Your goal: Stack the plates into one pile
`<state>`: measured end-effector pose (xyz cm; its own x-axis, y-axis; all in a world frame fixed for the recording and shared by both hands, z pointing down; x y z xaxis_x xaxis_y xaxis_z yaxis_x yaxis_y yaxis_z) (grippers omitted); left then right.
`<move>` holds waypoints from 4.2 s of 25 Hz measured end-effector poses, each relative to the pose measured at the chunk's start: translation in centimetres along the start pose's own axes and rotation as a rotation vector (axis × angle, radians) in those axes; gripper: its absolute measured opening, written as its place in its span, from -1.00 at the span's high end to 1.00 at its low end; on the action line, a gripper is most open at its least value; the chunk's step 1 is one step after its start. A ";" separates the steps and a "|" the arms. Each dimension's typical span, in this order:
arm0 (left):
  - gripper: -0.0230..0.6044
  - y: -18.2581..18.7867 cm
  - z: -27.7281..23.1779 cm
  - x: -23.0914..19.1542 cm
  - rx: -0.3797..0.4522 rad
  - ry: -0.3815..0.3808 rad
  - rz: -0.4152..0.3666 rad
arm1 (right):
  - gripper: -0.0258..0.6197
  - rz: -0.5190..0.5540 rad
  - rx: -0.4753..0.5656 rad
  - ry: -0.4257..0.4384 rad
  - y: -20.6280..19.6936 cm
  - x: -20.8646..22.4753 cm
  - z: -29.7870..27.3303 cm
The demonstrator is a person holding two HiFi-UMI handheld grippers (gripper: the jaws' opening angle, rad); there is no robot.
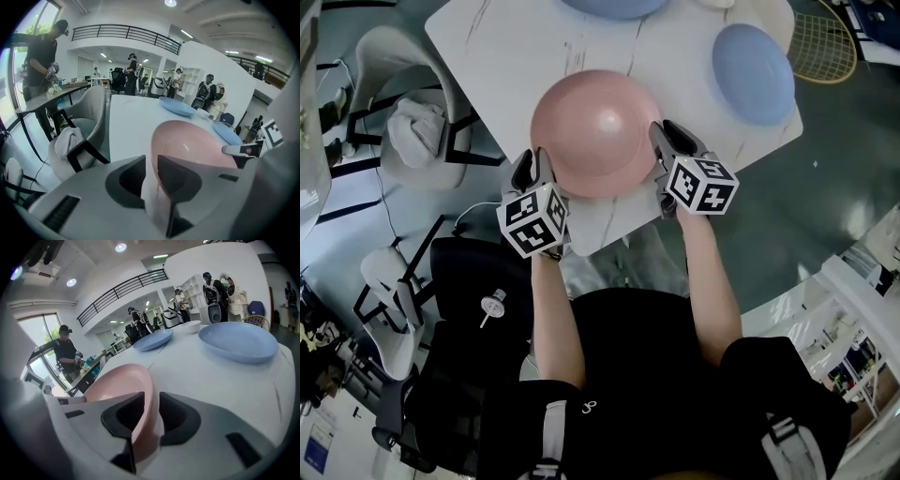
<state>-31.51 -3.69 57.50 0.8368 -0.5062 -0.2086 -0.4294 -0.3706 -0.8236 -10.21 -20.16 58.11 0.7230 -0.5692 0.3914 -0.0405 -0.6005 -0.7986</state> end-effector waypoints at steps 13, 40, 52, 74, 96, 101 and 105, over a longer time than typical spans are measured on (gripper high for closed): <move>0.75 1.0 -1.9 0.0 -0.041 -0.050 -0.019 | 0.85 -0.027 -0.053 -0.061 0.3 -0.1 -1.5; 0.75 15.3 -15.9 2.5 0.065 -0.229 -0.093 | 0.85 -0.027 0.149 -0.169 13.0 1.1 -11.9; 0.75 19.0 -24.2 4.9 0.058 -0.284 -0.142 | 0.84 0.036 0.168 -0.217 17.9 4.0 -17.4; 0.72 20.5 -33.0 6.4 -0.033 -0.357 -0.229 | 0.79 0.137 0.151 -0.334 18.8 7.3 -23.4; 0.24 19.6 -32.6 6.0 -0.018 -0.412 -0.226 | 0.36 0.066 0.215 -0.291 17.5 7.3 -22.7; 0.25 18.9 -32.5 6.0 -0.045 -0.416 -0.271 | 0.36 0.054 0.182 -0.285 16.5 7.2 -23.2; 0.33 18.6 -32.4 6.3 -0.055 -0.409 -0.293 | 0.36 0.023 0.168 -0.264 15.7 7.1 -23.7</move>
<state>-45.22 -38.97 57.99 0.9847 -0.0325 -0.1709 -0.1643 -0.4975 -0.8517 -22.07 -46.92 59.15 0.8784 -0.4029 0.2571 0.0392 -0.4755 -0.8789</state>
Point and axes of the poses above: the fingertips, and each gripper's own axes: z backward along the fingers, x to its right, y out of its top, the point moved 2 cm from there along z, backward along the fingers, and after that the axes turned 15 degrees about x, right-handed, at the moved point
